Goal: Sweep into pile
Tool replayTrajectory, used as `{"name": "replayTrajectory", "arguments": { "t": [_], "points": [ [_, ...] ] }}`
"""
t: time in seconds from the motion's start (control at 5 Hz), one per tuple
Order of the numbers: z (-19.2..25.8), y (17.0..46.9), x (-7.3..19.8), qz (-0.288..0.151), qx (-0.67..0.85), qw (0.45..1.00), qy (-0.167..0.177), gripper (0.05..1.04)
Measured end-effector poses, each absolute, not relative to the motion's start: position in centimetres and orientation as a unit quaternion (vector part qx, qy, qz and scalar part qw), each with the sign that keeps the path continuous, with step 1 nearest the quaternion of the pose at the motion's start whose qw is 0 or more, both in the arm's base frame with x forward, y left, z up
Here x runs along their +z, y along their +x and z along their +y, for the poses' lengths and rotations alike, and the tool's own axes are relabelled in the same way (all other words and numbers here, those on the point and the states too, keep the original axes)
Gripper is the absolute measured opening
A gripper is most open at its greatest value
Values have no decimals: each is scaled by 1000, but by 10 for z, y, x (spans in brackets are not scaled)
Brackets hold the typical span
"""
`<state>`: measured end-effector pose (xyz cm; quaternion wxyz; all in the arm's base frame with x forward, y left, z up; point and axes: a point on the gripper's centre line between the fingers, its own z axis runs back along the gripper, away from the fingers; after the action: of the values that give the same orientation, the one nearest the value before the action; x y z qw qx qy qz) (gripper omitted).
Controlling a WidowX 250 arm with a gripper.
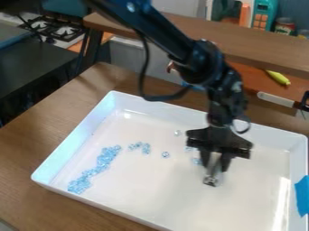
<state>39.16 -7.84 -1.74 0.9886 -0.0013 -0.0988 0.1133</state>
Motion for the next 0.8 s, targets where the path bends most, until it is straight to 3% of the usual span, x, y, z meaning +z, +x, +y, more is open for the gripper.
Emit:
{"name": "replayTrajectory", "arguments": {
  "t": [0.4, 0.8],
  "points": [
    [-31, 368, -19, -73, 158, 985, -17, 382],
    [9, 367, -19, -65, 207, 976, -22, 381]
  ]
}}
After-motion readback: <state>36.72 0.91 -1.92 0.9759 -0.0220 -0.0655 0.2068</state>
